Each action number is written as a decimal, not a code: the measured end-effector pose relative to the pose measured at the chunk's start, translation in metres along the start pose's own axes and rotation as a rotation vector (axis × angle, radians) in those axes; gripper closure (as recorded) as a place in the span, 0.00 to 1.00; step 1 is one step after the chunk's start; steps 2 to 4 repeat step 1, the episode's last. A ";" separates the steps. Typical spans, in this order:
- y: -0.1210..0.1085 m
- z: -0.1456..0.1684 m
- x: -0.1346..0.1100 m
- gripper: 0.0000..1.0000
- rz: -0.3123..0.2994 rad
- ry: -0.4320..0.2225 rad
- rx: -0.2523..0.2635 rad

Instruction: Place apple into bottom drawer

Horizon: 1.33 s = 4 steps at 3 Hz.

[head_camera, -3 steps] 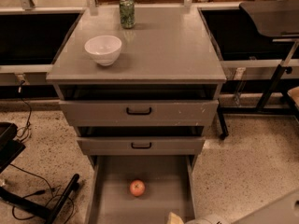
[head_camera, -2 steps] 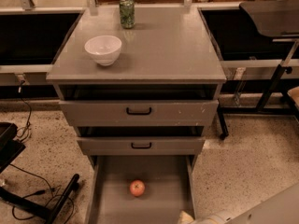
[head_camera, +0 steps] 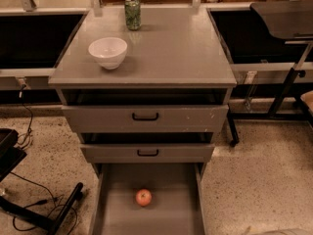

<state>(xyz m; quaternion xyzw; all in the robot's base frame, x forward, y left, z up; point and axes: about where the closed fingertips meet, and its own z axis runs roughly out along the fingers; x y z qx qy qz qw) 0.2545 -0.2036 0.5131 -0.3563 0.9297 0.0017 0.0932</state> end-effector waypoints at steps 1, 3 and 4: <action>-0.043 -0.008 0.062 0.00 0.161 0.067 0.058; -0.043 -0.008 0.062 0.00 0.161 0.067 0.058; -0.043 -0.008 0.062 0.00 0.161 0.067 0.058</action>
Offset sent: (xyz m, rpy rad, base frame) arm 0.0000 0.0000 0.0000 0.0000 0.0000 0.0000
